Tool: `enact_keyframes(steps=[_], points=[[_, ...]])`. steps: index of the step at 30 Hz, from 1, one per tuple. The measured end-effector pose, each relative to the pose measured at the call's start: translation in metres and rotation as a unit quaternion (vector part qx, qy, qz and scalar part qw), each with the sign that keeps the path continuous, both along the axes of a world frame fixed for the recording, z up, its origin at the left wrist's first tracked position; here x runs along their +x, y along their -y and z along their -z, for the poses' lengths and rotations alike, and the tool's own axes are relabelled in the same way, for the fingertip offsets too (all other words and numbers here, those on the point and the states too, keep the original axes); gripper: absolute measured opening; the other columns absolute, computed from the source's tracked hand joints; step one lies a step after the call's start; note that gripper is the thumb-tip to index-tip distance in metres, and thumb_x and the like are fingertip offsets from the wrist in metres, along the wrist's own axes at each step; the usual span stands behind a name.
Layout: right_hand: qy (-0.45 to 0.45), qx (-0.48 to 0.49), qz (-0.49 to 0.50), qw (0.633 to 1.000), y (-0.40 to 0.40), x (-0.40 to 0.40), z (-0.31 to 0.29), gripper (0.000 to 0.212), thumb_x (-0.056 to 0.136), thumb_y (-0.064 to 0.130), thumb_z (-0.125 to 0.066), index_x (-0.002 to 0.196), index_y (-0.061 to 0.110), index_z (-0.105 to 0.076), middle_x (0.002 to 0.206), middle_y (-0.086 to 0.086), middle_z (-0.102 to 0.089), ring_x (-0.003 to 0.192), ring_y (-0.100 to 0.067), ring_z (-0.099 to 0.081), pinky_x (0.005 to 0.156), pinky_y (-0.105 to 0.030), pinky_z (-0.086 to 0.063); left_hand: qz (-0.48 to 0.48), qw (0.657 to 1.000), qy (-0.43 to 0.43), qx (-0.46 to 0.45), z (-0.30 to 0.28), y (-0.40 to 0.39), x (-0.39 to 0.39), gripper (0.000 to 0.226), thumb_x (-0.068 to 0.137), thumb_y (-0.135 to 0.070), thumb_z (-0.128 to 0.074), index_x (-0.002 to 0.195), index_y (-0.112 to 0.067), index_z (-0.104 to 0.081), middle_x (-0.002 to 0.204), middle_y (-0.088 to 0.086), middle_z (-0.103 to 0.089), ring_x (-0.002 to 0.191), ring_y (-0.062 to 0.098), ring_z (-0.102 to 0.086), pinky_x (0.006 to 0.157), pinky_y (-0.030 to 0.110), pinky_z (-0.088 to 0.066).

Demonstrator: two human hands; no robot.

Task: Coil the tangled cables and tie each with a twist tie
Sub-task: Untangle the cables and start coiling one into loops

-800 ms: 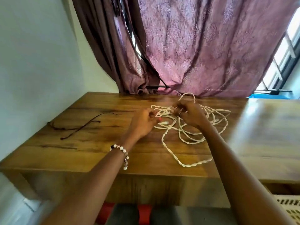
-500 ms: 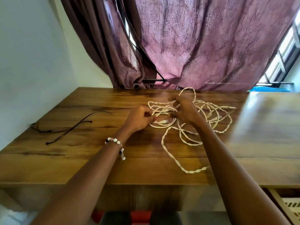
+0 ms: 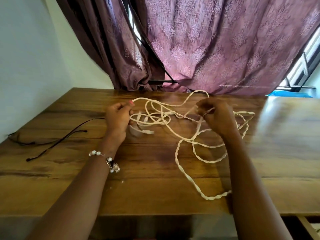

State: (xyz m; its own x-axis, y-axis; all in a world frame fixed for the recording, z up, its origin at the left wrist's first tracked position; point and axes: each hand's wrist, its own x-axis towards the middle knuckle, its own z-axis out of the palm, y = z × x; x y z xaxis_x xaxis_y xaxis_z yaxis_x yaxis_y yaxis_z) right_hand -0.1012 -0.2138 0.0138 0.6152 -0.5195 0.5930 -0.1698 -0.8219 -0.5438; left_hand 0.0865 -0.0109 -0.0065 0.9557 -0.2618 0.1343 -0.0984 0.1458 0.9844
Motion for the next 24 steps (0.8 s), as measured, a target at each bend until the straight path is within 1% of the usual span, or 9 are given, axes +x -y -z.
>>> enact_keyframes(steps=[2,3,6,8,10,14,18,21,24], points=[[0.088,-0.041,0.092,0.991,0.01,-0.002,0.005,0.016,0.078,0.009,-0.072,0.094,0.011,-0.071,0.086,-0.004,-0.069,0.08,-0.024,-0.063,0.077,-0.04,-0.051,-0.04,0.997,0.031,0.056,0.007,0.002,0.003,0.012,0.088,-0.024,-0.065,0.084,-0.014,-0.07,0.073,0.001,-0.066,0.064,0.018,-0.061,0.059,0.033,-0.052],[0.094,-0.032,0.104,0.99,0.014,-0.003,0.007,0.017,0.078,0.013,-0.073,0.094,0.01,-0.071,0.087,-0.005,-0.07,0.081,-0.024,-0.062,0.076,-0.038,-0.049,-0.071,0.989,0.07,0.106,0.01,0.003,0.005,0.014,0.089,-0.026,-0.064,0.092,-0.014,-0.071,0.082,0.0,-0.068,0.073,0.02,-0.063,0.067,0.035,-0.053],[-0.015,-0.005,0.082,0.997,0.014,-0.001,0.014,0.029,0.078,0.022,-0.075,0.104,0.01,-0.069,0.101,-0.007,-0.069,0.095,-0.019,-0.059,0.077,-0.026,-0.04,-0.131,0.945,0.194,0.229,0.016,0.002,0.002,0.019,0.09,-0.021,-0.06,0.105,-0.013,-0.07,0.097,0.0,-0.067,0.088,0.019,-0.063,0.077,0.033,-0.053],[-0.1,-0.042,0.1,0.989,0.007,0.001,0.018,0.041,0.079,0.026,-0.074,0.117,0.015,-0.064,0.119,-0.008,-0.063,0.118,-0.026,-0.047,0.093,-0.035,-0.034,-0.138,0.918,0.263,0.261,0.019,0.001,0.002,0.021,0.09,-0.016,-0.056,0.107,-0.014,-0.069,0.107,0.009,-0.064,0.096,0.024,-0.061,0.081,0.036,-0.052],[-0.179,-0.095,0.131,0.97,0.001,0.003,0.021,0.048,0.08,0.03,-0.073,0.124,0.021,-0.057,0.132,-0.006,-0.053,0.129,-0.029,-0.03,0.103,-0.047,-0.024,-0.159,0.891,0.331,0.267,0.02,0.0,-0.002,0.025,0.092,-0.017,-0.052,0.111,-0.012,-0.067,0.113,0.015,-0.056,0.103,0.029,-0.053,0.084,0.038,-0.048],[-0.27,-0.167,0.173,0.932,-0.005,0.01,0.024,0.038,0.084,0.021,-0.067,0.12,0.023,-0.058,0.129,-0.006,-0.05,0.128,-0.031,-0.024,0.099,-0.057,-0.025,-0.201,0.835,0.456,0.232,0.009,0.001,-0.022,0.029,0.093,-0.038,-0.052,0.1,-0.018,-0.072,0.111,0.009,-0.056,0.105,0.029,-0.047,0.084,0.046,-0.042],[-0.297,-0.184,0.175,0.921,-0.006,0.013,0.028,0.023,0.086,0.011,-0.06,0.107,0.017,-0.066,0.119,-0.008,-0.055,0.123,-0.032,-0.028,0.097,-0.057,-0.025,-0.093,0.8,0.5,0.319,-0.002,0.02,-0.042,0.044,0.082,-0.066,-0.046,0.091,-0.032,-0.074,0.126,-0.003,-0.052,0.12,0.026,-0.037,0.094,0.052,-0.03],[-0.225,-0.15,0.143,0.952,0.004,0.01,0.031,0.017,0.082,0.007,-0.062,0.096,0.015,-0.069,0.109,-0.007,-0.058,0.116,-0.031,-0.04,0.097,-0.056,-0.033,-0.002,0.748,0.487,0.45,0.0,0.034,-0.051,0.051,0.076,-0.075,-0.045,0.101,-0.039,-0.071,0.134,-0.011,-0.046,0.129,0.021,-0.027,0.103,0.058,-0.019],[0.0,-0.057,0.131,0.99,0.012,0.003,0.029,0.016,0.08,0.01,-0.055,0.088,0.012,-0.069,0.097,-0.01,-0.059,0.097,-0.031,-0.054,0.088,-0.045,-0.044,0.019,0.77,0.45,0.452,0.008,0.036,-0.053,0.044,0.081,-0.07,-0.047,0.1,-0.038,-0.071,0.132,-0.015,-0.048,0.131,0.018,-0.025,0.104,0.055,-0.015]])
